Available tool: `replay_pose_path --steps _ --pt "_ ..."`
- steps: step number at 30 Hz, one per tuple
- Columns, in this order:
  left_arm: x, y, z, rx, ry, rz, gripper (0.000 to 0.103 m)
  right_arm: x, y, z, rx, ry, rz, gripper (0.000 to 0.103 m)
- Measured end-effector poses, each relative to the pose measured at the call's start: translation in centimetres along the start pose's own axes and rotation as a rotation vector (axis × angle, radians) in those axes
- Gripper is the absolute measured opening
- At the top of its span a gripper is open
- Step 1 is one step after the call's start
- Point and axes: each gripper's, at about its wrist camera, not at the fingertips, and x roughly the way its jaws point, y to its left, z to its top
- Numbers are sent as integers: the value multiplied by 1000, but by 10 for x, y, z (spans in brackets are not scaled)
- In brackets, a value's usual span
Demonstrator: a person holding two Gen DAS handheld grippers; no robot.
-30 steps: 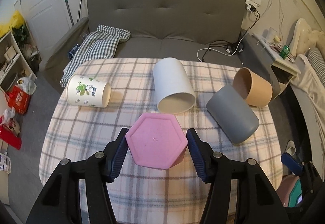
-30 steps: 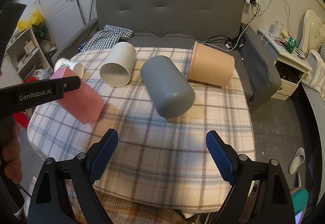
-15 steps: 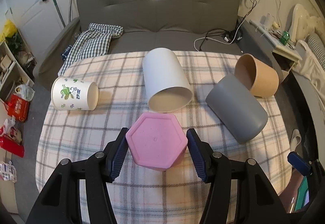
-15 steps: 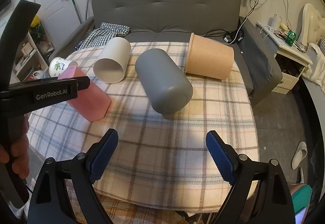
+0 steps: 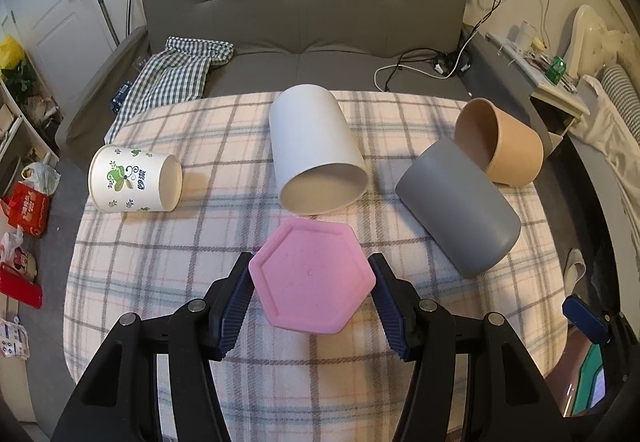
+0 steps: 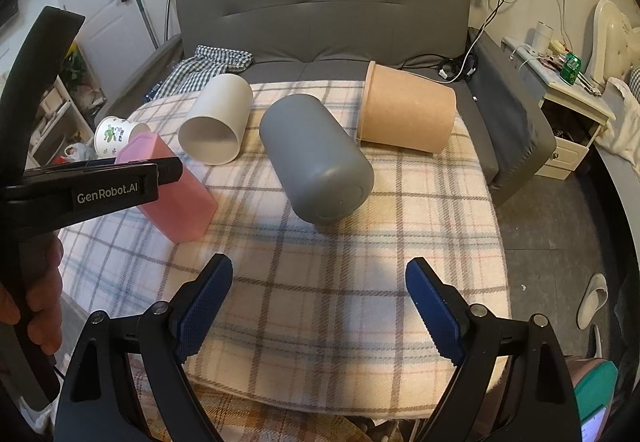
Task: Flip cup upside down
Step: 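Rotate the pink cup with the left tool so its open rim faces down, then lower the pink cup upside down onto the table and open the left tool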
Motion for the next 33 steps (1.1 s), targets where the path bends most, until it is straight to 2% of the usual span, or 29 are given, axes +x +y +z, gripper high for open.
replay_pose_path --steps 1,3,6,10,16,19,24,27,33 --pt "-2 0 1 3 -5 -7 61 -1 0 0 -1 0 0 89" --pt "-7 -1 3 7 -12 -14 69 -2 1 1 -6 -2 0 89" --pt "-19 -4 8 26 -29 -11 74 -8 3 3 -11 -14 -2 89" --pt "-40 -8 13 30 -78 -28 75 -19 4 4 -14 -33 -5 89" --pt "-94 -5 12 17 -221 -38 75 -49 6 5 -12 -92 -13 89" --pt "-124 -2 4 23 -307 -32 75 -69 9 4 -19 -140 -15 89" --pt "-164 13 -18 7 -405 -30 75 -100 15 -3 -20 -216 -10 89" --pt "-176 26 -34 -16 -403 -49 75 -115 23 -8 -31 -248 -1 89" --pt "-192 45 -69 -30 -445 -35 75 -133 41 -17 -41 -291 20 89"
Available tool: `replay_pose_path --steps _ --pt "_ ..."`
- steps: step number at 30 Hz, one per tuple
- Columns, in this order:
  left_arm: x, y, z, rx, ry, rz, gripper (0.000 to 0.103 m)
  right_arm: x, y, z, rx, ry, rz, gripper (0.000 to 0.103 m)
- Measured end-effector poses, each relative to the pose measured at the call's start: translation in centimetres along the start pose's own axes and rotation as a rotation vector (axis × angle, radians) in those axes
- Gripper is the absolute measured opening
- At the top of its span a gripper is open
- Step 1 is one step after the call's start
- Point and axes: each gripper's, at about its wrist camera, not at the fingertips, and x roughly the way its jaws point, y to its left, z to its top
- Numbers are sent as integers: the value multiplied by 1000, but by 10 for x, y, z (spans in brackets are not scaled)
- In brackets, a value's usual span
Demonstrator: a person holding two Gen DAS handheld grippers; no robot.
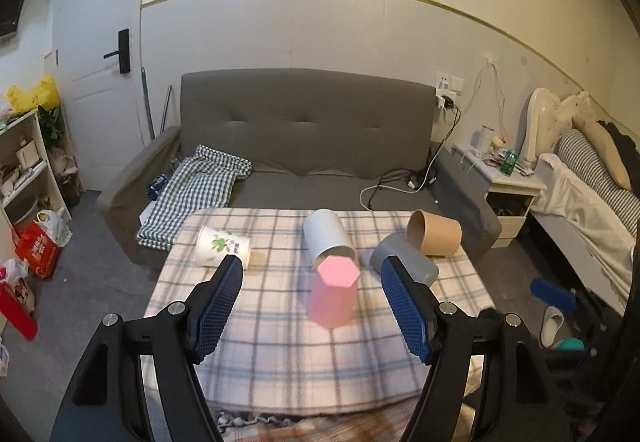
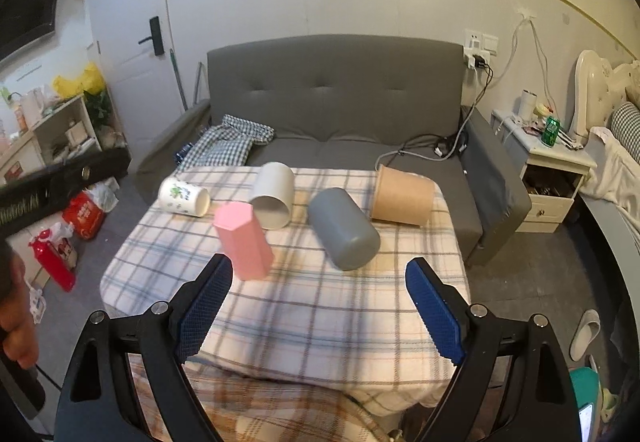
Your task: Flip cup upside down
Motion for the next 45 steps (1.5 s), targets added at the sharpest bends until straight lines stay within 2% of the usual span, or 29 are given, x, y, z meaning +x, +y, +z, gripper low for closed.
replay_pose_path --steps 2,4,6,8,10,16,19,25,37,40,45 --pt "-8 6 -11 -12 -25 0 75 -5 7 -3 -2 -18 7 89" --pt "-16 12 -23 -20 -57 33 76 -8 12 -7 -6 -26 7 89" --pt "-25 17 -35 -31 -104 62 91 -12 19 -13 -13 -34 14 89" --pt "-32 20 -44 -44 -152 86 93 -18 26 -18 -29 -60 11 89" --pt "-35 24 -51 -57 -177 97 100 -23 30 -23 -43 -84 -4 91" --pt "-29 31 -58 -57 -163 123 102 -29 29 -31 -40 -124 -31 103" --pt "-30 31 -65 -53 -170 144 102 -29 24 -30 -21 -128 -38 103" --pt "-25 30 -76 -43 -157 142 102 -25 15 -34 18 -127 -40 103" --pt "-21 21 -81 -16 -120 116 102 -21 13 -37 20 -123 -36 103" --pt "-21 23 -81 -28 -115 88 102 -21 14 -36 10 -122 -38 103" --pt "-22 24 -81 -47 -124 98 102 -18 17 -35 -13 -115 -47 103"
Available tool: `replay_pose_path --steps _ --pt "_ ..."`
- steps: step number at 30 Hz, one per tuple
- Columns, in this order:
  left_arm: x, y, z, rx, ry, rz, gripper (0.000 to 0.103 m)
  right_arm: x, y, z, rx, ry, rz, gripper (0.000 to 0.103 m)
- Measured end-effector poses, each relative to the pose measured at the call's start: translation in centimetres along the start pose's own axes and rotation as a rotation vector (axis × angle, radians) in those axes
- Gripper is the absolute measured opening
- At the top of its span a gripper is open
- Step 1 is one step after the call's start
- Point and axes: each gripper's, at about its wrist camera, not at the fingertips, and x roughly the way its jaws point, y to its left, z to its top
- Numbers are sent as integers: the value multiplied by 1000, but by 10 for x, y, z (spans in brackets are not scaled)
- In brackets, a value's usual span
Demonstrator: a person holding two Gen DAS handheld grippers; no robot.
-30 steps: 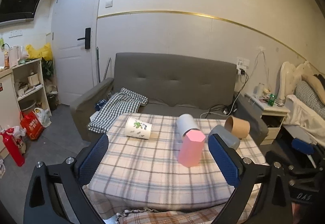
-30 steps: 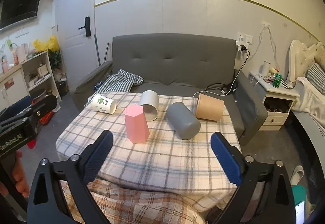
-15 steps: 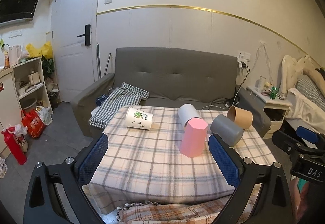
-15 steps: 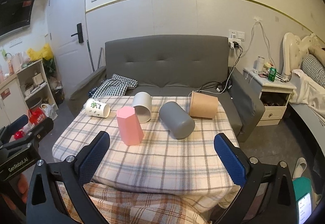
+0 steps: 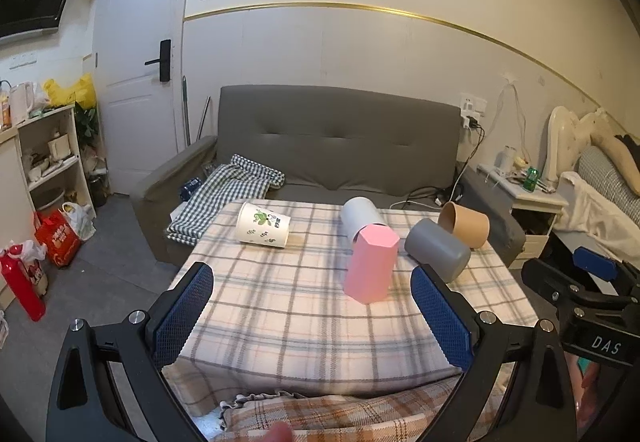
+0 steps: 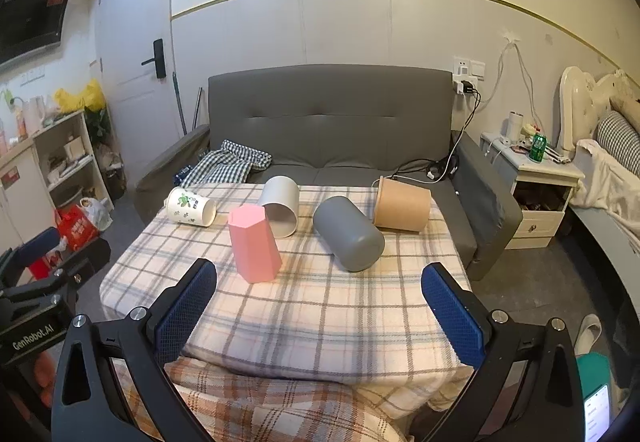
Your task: Flip cup upside down
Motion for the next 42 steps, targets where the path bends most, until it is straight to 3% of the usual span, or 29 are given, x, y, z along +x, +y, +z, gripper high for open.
replay_pose_path --steps 42 --pt "3 -2 -7 30 28 -6 102 7 -6 -9 12 25 -6 103"
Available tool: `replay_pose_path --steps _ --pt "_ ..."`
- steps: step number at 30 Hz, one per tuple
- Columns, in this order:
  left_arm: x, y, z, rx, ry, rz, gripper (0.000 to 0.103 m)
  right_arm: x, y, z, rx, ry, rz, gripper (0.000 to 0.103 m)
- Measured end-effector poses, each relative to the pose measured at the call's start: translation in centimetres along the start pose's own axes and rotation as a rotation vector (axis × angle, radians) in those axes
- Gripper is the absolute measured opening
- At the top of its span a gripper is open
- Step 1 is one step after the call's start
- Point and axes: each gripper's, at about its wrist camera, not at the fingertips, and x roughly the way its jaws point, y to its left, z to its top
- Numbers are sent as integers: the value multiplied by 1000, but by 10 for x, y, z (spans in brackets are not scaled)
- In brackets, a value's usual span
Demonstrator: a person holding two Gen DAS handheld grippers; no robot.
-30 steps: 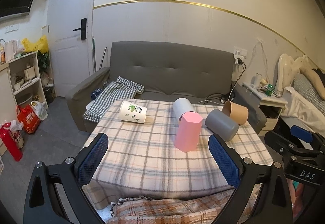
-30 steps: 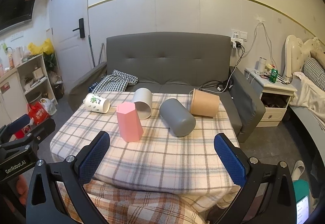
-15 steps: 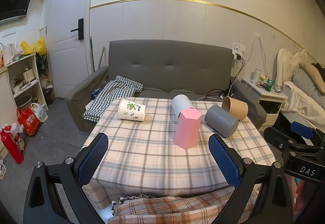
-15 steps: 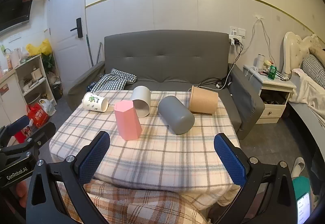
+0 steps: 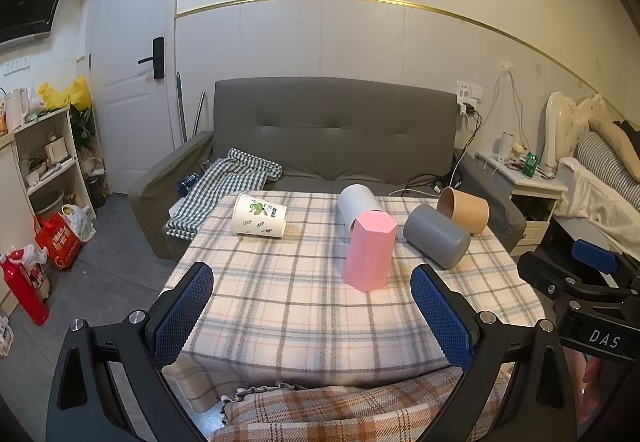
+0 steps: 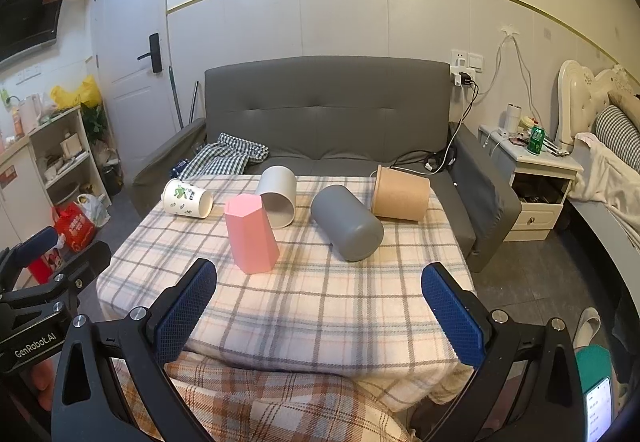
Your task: Flip cup upside down
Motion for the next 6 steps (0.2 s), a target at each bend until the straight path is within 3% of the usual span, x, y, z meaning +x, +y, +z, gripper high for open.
replay_pose_path --steps 6 --pt "-3 1 -4 7 -8 13 102 2 0 -4 -1 5 -3 103"
